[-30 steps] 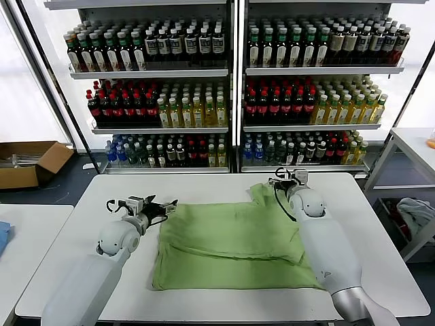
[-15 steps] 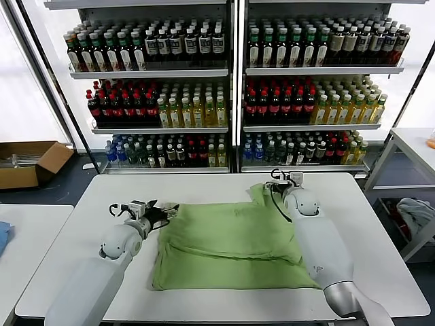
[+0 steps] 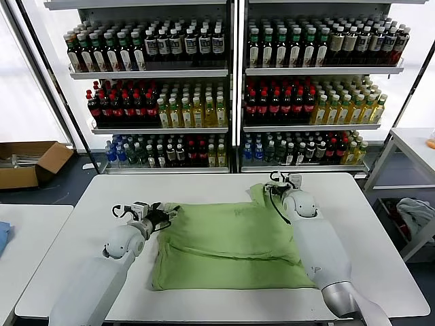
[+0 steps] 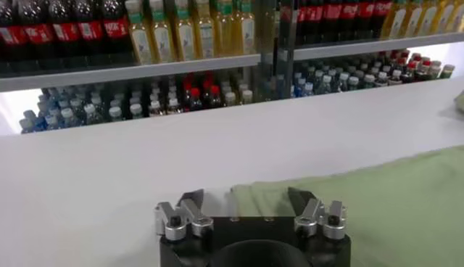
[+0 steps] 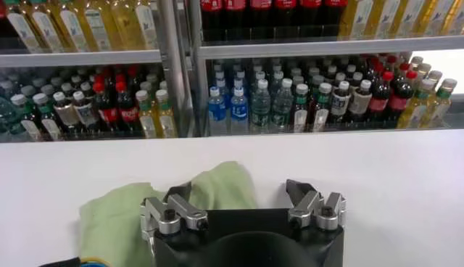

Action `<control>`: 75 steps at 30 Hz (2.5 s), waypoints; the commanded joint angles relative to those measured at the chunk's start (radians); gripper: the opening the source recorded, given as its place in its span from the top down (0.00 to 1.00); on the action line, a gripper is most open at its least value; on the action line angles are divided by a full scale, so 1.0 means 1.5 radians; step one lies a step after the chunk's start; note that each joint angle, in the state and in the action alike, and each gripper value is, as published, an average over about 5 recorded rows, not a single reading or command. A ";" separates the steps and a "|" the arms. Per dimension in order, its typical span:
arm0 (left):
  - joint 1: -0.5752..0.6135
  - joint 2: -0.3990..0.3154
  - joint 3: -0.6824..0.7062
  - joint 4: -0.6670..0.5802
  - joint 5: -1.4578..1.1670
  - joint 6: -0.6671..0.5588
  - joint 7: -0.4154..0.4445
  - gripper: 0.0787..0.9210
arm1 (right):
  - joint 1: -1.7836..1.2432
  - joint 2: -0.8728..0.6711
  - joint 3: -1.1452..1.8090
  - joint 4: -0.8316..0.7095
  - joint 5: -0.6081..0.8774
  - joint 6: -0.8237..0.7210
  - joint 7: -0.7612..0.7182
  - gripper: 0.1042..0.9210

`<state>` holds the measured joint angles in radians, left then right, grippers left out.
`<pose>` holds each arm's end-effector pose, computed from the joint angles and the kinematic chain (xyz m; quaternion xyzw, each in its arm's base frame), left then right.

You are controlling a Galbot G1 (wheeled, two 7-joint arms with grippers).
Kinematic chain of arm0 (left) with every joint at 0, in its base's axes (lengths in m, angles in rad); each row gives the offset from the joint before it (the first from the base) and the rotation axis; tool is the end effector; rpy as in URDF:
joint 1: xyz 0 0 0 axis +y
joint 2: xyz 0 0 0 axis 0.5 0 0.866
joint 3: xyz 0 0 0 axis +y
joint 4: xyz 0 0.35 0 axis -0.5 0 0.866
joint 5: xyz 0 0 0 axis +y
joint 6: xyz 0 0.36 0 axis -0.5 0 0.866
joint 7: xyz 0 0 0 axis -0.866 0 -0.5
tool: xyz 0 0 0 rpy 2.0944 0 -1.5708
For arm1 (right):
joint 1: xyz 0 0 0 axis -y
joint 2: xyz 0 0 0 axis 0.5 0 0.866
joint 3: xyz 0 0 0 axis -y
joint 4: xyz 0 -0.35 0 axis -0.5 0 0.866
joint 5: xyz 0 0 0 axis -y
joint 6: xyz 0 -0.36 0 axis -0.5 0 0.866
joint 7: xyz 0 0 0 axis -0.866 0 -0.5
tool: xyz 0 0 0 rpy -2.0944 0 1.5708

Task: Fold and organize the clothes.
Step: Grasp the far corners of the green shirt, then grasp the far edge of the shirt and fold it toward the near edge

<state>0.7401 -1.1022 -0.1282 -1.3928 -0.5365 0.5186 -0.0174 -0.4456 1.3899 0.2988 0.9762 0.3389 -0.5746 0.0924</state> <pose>0.4419 0.0651 -0.3118 -0.1166 -0.9543 -0.0399 0.2724 0.5536 -0.0339 -0.2927 0.0033 -0.9550 -0.0054 0.2966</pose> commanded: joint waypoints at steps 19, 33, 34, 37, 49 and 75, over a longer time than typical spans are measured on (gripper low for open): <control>0.014 -0.003 0.002 -0.008 -0.018 0.001 0.007 0.93 | -0.039 -0.010 0.001 0.029 0.009 -0.003 0.004 0.87; 0.008 -0.010 -0.007 -0.037 0.001 -0.060 -0.003 0.99 | -0.068 -0.021 0.032 0.167 0.021 0.005 0.000 1.00; 0.010 -0.010 -0.008 -0.041 0.003 -0.063 -0.004 0.99 | -0.071 -0.020 0.037 0.180 0.022 0.007 0.000 1.00; 0.019 -0.009 -0.014 -0.055 0.008 -0.068 -0.006 0.99 | -0.084 -0.020 0.050 0.215 0.023 0.009 0.000 1.00; 0.091 0.015 -0.040 -0.137 0.027 -0.067 -0.006 0.99 | -0.222 -0.039 0.061 0.410 0.034 -0.002 0.037 1.00; 0.329 0.027 -0.128 -0.326 0.083 -0.080 0.006 0.99 | -0.530 -0.049 0.157 0.674 0.079 -0.004 0.104 1.00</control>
<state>1.0877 -1.0630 -0.2767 -1.7804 -0.4387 0.4030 -0.0117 -1.0668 1.3154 0.4939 1.8416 0.4490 -0.5816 0.2256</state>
